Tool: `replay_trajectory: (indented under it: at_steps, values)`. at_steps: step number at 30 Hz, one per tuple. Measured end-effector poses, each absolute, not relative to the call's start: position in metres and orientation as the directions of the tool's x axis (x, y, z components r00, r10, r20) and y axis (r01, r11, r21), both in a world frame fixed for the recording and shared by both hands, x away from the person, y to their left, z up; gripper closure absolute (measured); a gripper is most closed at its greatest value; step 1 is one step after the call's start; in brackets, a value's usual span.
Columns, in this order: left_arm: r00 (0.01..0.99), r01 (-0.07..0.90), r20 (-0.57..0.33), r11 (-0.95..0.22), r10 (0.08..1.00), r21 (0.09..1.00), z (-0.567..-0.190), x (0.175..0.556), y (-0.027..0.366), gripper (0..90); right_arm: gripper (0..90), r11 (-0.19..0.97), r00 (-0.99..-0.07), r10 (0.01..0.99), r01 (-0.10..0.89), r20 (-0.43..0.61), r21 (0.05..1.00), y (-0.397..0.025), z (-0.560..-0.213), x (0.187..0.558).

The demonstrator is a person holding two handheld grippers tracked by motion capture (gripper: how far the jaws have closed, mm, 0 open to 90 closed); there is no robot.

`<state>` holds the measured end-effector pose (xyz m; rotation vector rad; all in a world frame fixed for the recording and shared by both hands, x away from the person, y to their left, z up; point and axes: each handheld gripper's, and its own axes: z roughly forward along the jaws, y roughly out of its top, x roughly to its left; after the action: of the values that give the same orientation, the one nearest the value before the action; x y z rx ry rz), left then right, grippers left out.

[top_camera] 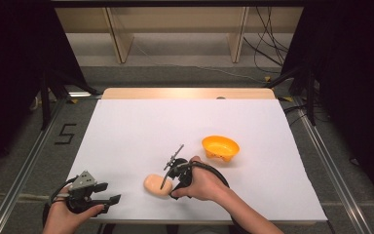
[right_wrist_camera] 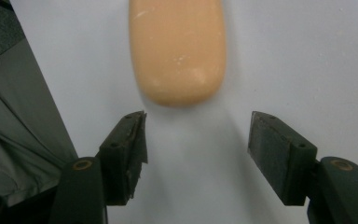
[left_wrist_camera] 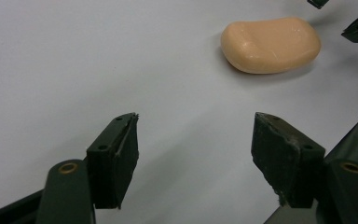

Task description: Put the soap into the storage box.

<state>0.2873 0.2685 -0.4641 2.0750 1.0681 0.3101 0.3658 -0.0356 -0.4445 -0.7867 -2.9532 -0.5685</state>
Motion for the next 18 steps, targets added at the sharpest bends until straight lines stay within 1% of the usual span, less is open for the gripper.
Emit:
replay_trajectory:
  at_steps: [4,12,14,16,17,18]
  values:
    - [0.619,0.588,-0.123,-0.354,0.776,0.727,-0.464,0.287,0.269,31.4,34.9,0.808,-0.874,0.473,0.482,0.116,0.337,-0.028,-0.445,0.368]
    - [0.621,0.586,-0.121,-0.356,0.775,0.728,-0.464,0.287,0.268,31.3,35.4,0.838,-0.892,0.440,0.450,0.108,0.307,-0.015,-0.443,0.370]
    - [0.620,0.587,-0.122,-0.355,0.775,0.728,-0.464,0.287,0.268,31.2,35.9,0.854,-0.903,0.422,0.426,0.083,0.297,-0.013,-0.443,0.372]
    - [0.621,0.586,-0.121,-0.356,0.775,0.728,-0.464,0.287,0.268,31.2,35.9,0.851,-0.899,0.429,0.436,0.091,0.293,-0.010,-0.443,0.372]
    - [0.621,0.586,-0.121,-0.357,0.774,0.728,-0.464,0.287,0.268,31.2,35.8,0.861,-0.909,0.410,0.414,0.078,0.295,-0.009,-0.445,0.374]
    - [0.622,0.585,-0.120,-0.357,0.774,0.728,-0.464,0.287,0.268,31.2,35.7,0.859,-0.904,0.418,0.425,0.087,0.285,-0.007,-0.444,0.373]
